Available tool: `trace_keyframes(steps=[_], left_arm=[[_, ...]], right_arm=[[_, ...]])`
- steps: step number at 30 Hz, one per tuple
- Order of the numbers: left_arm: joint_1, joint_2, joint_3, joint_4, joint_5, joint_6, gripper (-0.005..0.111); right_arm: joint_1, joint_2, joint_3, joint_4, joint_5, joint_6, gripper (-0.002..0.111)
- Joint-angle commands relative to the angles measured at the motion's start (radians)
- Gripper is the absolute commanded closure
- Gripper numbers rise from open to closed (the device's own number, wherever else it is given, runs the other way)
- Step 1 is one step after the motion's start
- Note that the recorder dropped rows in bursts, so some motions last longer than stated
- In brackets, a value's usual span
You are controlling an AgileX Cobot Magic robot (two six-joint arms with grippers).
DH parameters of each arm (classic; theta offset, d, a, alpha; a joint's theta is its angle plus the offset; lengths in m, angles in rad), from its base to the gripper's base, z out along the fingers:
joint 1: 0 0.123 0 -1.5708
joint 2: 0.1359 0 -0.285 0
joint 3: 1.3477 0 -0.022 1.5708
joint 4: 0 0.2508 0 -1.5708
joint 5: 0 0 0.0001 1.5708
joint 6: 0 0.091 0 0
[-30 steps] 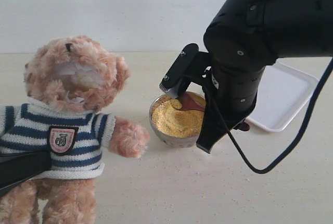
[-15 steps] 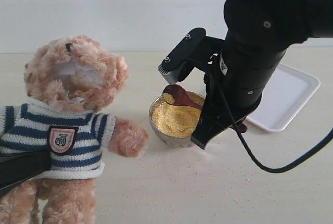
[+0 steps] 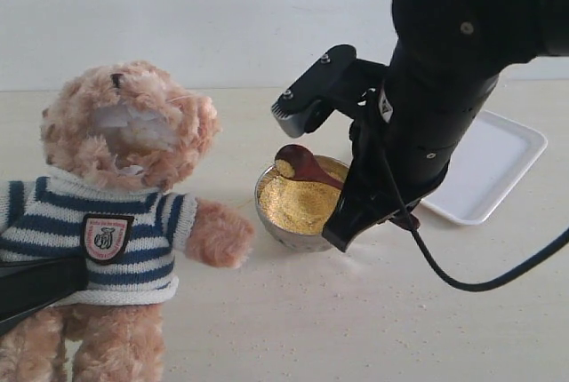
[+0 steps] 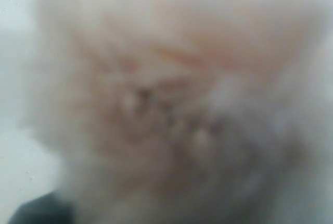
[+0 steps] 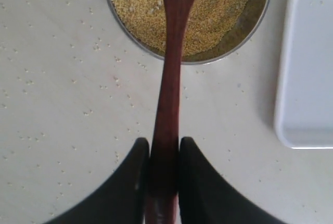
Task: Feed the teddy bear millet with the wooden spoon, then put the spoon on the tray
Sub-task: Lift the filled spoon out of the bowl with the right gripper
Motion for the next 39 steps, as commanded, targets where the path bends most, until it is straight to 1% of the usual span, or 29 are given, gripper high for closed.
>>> trace_keyframes(steps=[1, 4, 7, 11, 17, 20, 22, 24, 32, 34, 39], left_arm=[[0.003, -0.009, 0.004, -0.024, 0.022, -0.010, 0.102], [0.003, -0.009, 0.004, -0.024, 0.022, -0.010, 0.102], [0.003, -0.009, 0.004, -0.024, 0.022, -0.010, 0.102], [0.003, -0.009, 0.004, -0.024, 0.022, -0.010, 0.102], [0.003, -0.009, 0.004, -0.024, 0.022, -0.010, 0.102], [0.003, -0.009, 0.004, -0.024, 0.022, -0.013, 0.102], [0.003, -0.009, 0.004, -0.024, 0.022, -0.015, 0.102], [0.003, -0.009, 0.004, -0.024, 0.022, -0.017, 0.102], [0.003, -0.009, 0.004, -0.024, 0.022, -0.017, 0.102], [0.003, -0.009, 0.004, -0.024, 0.022, -0.017, 0.102], [0.003, -0.009, 0.004, -0.036, 0.022, -0.017, 0.102]], right_arm=[[-0.112, -0.023, -0.005, 0.161, -0.022, -0.073, 0.108], [-0.182, -0.036, -0.005, 0.320, -0.028, -0.167, 0.108], [-0.222, -0.053, -0.005, 0.409, -0.029, -0.233, 0.108], [-0.243, -0.057, -0.005, 0.419, -0.017, -0.243, 0.108], [-0.243, -0.057, -0.005, 0.422, 0.006, -0.256, 0.108], [-0.266, -0.057, -0.005, 0.424, 0.014, -0.271, 0.108], [-0.295, -0.057, -0.005, 0.457, 0.031, -0.281, 0.108], [-0.313, -0.058, -0.005, 0.517, 0.063, -0.338, 0.108], [-0.314, -0.063, -0.005, 0.544, 0.068, -0.358, 0.108], [-0.314, -0.070, -0.005, 0.551, 0.092, -0.374, 0.108], [-0.314, -0.118, -0.005, 0.555, 0.105, -0.392, 0.108]])
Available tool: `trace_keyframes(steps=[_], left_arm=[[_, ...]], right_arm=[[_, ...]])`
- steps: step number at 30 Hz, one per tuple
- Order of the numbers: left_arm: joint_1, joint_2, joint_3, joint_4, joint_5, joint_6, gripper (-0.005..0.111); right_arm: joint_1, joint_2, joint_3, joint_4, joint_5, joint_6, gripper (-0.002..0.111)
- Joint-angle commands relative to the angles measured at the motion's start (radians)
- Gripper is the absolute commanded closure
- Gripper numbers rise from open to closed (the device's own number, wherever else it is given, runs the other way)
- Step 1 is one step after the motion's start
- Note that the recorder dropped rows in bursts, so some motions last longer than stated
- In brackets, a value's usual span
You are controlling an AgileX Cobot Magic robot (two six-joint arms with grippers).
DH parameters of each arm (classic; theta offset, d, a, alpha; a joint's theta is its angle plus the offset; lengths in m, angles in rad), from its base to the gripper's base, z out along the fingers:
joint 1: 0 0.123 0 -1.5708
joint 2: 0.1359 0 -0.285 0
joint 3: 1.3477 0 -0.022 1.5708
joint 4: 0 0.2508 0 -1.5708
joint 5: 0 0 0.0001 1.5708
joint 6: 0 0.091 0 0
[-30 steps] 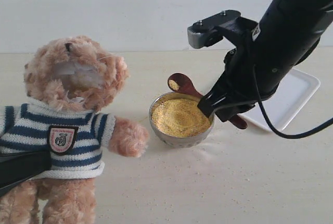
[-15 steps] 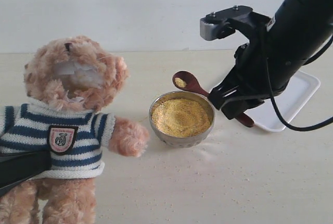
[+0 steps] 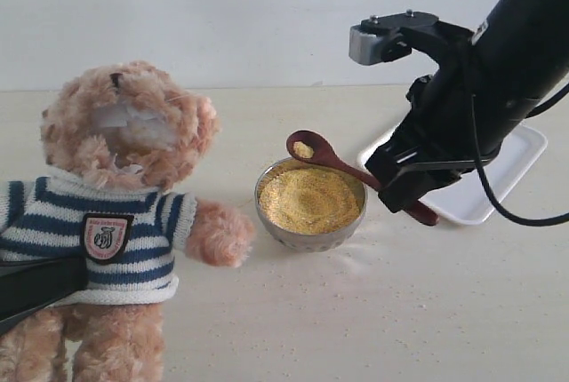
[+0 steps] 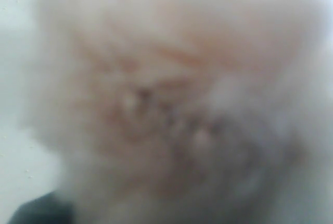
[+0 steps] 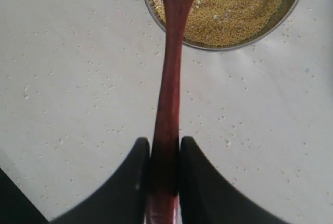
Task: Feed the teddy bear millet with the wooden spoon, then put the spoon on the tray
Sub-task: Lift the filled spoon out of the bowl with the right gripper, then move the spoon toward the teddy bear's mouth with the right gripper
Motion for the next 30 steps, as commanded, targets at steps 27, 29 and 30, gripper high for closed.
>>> trace_keyframes(steps=[27, 29, 30], left_arm=[[0.003, 0.000, 0.027, -0.034, 0.022, -0.174, 0.102], [0.003, 0.000, 0.055, -0.034, 0.022, -0.174, 0.102], [0.003, 0.000, 0.068, -0.036, 0.022, -0.168, 0.102]], right_arm=[[0.148, -0.173, -0.005, 0.077, 0.035, -0.063, 0.108], [0.165, -0.173, -0.005, 0.079, 0.029, -0.063, 0.108], [0.167, -0.173, -0.005, 0.079, 0.029, -0.064, 0.108]])
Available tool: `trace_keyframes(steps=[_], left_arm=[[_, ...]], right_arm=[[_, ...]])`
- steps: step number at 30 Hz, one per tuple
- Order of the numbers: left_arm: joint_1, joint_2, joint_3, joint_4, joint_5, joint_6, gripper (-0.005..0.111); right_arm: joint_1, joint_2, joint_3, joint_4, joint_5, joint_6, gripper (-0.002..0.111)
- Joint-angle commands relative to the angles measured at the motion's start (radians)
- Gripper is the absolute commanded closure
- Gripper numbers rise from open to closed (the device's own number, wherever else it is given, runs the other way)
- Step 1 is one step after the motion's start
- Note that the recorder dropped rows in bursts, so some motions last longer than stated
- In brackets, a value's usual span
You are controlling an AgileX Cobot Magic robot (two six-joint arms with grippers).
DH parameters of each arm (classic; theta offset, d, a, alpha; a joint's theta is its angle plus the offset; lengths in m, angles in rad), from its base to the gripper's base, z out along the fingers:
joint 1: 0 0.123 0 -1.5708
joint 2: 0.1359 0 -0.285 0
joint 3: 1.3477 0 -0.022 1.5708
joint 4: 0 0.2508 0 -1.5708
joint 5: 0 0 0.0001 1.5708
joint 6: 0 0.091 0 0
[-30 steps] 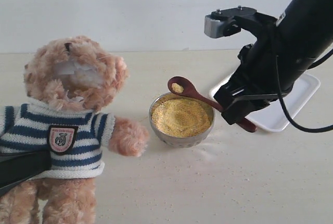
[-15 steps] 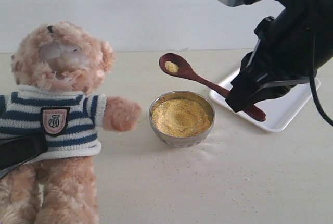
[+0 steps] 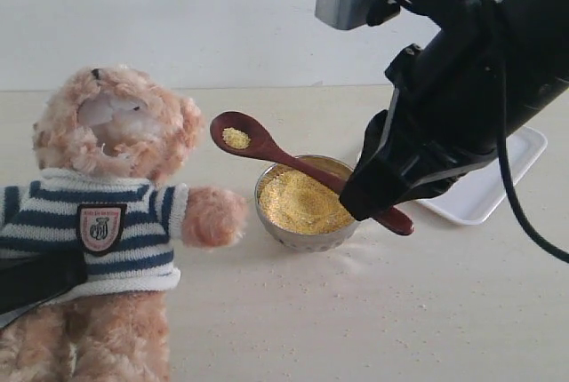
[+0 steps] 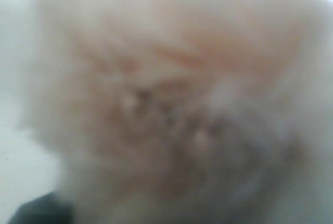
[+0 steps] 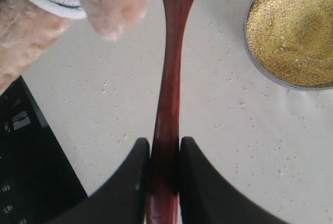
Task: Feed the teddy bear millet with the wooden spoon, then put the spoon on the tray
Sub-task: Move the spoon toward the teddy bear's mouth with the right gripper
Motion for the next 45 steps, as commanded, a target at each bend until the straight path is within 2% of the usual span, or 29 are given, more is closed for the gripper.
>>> trace_keyframes(steps=[1, 8, 15, 27, 35, 45], left_arm=[[0.003, 0.000, 0.060, 0.001, 0.022, 0.011, 0.102], [0.003, 0.000, 0.090, -0.003, 0.017, 0.039, 0.102], [0.003, 0.000, 0.090, -0.020, -0.048, 0.039, 0.102], [0.003, 0.000, 0.090, -0.021, -0.087, 0.046, 0.102], [0.003, 0.000, 0.090, -0.020, -0.105, 0.046, 0.102], [0.003, 0.000, 0.090, -0.018, -0.084, 0.046, 0.102]], right_arm=[[0.020, -0.010, -0.005, 0.015, -0.017, -0.013, 0.108], [0.020, -0.010, -0.005, 0.029, -0.011, -0.027, 0.108], [0.020, -0.010, -0.005, 0.047, -0.002, -0.038, 0.108], [0.023, -0.010, -0.005, 0.154, -0.001, -0.106, 0.108], [0.153, -0.008, -0.024, 0.074, -0.071, -0.056, 0.108], [0.160, -0.005, -0.066, 0.046, -0.060, -0.020, 0.108]])
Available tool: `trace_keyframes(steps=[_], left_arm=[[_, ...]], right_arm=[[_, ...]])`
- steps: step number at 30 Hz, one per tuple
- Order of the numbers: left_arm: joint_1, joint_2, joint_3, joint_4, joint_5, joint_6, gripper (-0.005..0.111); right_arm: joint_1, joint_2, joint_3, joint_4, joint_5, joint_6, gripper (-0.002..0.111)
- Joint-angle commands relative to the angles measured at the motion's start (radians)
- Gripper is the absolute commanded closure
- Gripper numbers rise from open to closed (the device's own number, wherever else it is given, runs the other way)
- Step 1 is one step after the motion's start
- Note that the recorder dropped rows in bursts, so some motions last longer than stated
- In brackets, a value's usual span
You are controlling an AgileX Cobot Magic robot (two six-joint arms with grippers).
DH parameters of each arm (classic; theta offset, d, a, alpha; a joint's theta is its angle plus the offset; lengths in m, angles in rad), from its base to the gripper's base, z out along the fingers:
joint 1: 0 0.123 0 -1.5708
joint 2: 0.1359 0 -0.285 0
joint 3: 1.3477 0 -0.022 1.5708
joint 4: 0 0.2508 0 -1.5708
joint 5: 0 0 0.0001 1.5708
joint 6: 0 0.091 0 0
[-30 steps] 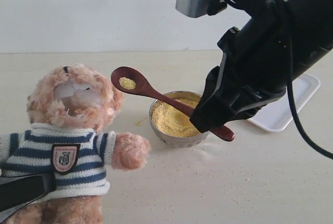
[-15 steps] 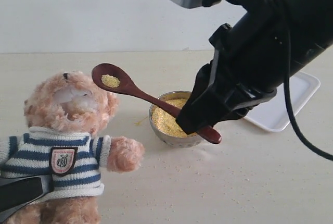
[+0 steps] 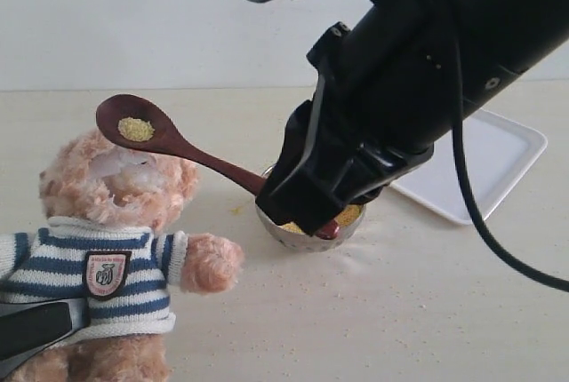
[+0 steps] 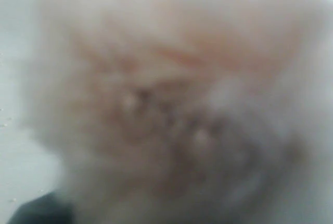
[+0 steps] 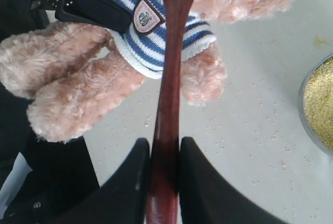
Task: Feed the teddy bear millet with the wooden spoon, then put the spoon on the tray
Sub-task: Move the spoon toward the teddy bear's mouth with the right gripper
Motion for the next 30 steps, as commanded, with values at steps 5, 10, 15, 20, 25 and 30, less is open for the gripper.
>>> trace_keyframes(steps=[5, 10, 15, 20, 25, 30], left_arm=[[0.003, 0.000, 0.005, -0.023, 0.070, -0.004, 0.102], [0.003, 0.000, 0.005, -0.023, 0.109, -0.052, 0.102], [0.003, 0.000, 0.005, -0.023, 0.109, -0.086, 0.102], [0.003, 0.000, 0.005, -0.023, 0.109, -0.089, 0.102], [0.003, 0.000, 0.005, -0.023, 0.100, -0.089, 0.102], [0.003, 0.000, 0.005, -0.023, 0.100, -0.089, 0.102]], right_arm=[[0.002, -0.005, -0.008, -0.009, 0.003, 0.019, 0.108], [0.002, -0.005, -0.008, -0.017, 0.005, 0.023, 0.108], [0.002, -0.005, -0.008, -0.030, 0.005, 0.023, 0.108], [0.002, -0.005, -0.008, -0.042, 0.003, 0.023, 0.108], [0.058, -0.005, -0.008, -0.165, -0.052, 0.096, 0.108], [0.129, 0.034, -0.008, -0.261, -0.100, 0.174, 0.108]])
